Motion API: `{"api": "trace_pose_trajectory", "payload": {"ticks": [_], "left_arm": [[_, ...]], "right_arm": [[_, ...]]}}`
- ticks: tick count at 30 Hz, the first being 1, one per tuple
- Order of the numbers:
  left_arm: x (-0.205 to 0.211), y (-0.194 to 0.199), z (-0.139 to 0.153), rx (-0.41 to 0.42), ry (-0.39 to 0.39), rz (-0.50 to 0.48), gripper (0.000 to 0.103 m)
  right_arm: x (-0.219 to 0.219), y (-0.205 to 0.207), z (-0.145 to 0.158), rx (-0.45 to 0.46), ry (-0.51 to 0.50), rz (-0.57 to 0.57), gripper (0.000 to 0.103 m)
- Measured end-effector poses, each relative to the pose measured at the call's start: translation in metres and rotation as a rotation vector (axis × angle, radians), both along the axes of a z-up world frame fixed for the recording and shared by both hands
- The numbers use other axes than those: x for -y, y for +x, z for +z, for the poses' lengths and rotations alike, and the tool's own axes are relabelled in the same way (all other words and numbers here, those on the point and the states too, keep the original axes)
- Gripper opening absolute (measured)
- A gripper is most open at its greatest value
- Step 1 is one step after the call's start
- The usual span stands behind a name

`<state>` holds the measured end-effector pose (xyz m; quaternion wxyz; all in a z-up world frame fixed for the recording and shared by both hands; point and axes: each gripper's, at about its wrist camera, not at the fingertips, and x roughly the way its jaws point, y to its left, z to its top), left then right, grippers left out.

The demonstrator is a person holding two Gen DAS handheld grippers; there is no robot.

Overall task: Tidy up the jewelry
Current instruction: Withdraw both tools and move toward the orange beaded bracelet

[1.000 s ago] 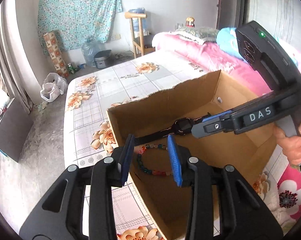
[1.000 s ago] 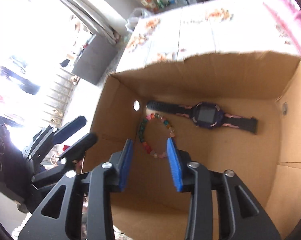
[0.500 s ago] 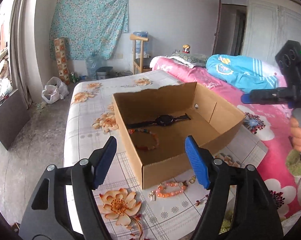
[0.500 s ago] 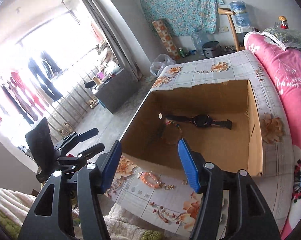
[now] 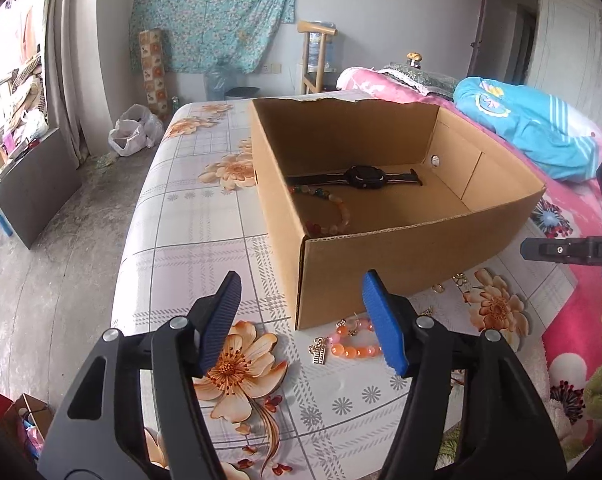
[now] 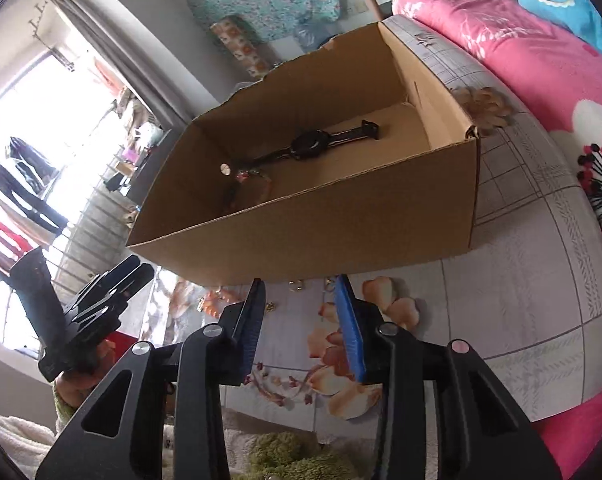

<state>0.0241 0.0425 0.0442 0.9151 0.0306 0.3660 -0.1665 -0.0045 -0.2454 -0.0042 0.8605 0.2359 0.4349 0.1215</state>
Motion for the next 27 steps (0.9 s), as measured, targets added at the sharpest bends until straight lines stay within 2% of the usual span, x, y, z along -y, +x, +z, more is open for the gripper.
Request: {"api": "trace_pose_trajectory", "payload": {"ticks": [5,13,16,18,19,20,24,27], "left_arm": [[-0.002,0.007,-0.001,0.0,-0.047,0.002,0.056],[0.003,0.025,-0.005,0.023,-0.045,0.012,0.054],[0.002,0.024,-0.003,0.03,-0.048,0.016,0.054],[0.001,0.017,-0.003,0.015,-0.065,-0.009,0.055],[0.001,0.013,-0.005,0.002,-0.065,-0.025,0.056],[0.002,0.007,-0.009,-0.012,-0.055,-0.041,0.06],[0.012,-0.018,-0.031,-0.079,0.029,-0.085,0.068],[0.017,-0.03,-0.049,-0.139,0.052,-0.092,0.07]], "right_arm": [[0.005,0.015,0.003,0.013,-0.028,-0.029,0.032],[0.007,0.03,0.004,0.035,-0.03,-0.064,0.032],[0.006,0.028,0.008,0.043,-0.074,-0.083,0.033],[0.002,0.02,0.013,0.052,-0.118,-0.081,0.043],[0.0,0.016,0.015,0.049,-0.137,-0.078,0.056],[-0.002,0.01,0.014,0.043,-0.158,-0.074,0.063],[-0.014,-0.012,0.0,-0.015,-0.282,-0.038,0.073],[-0.022,-0.025,-0.018,-0.062,-0.373,-0.021,0.076]]}}
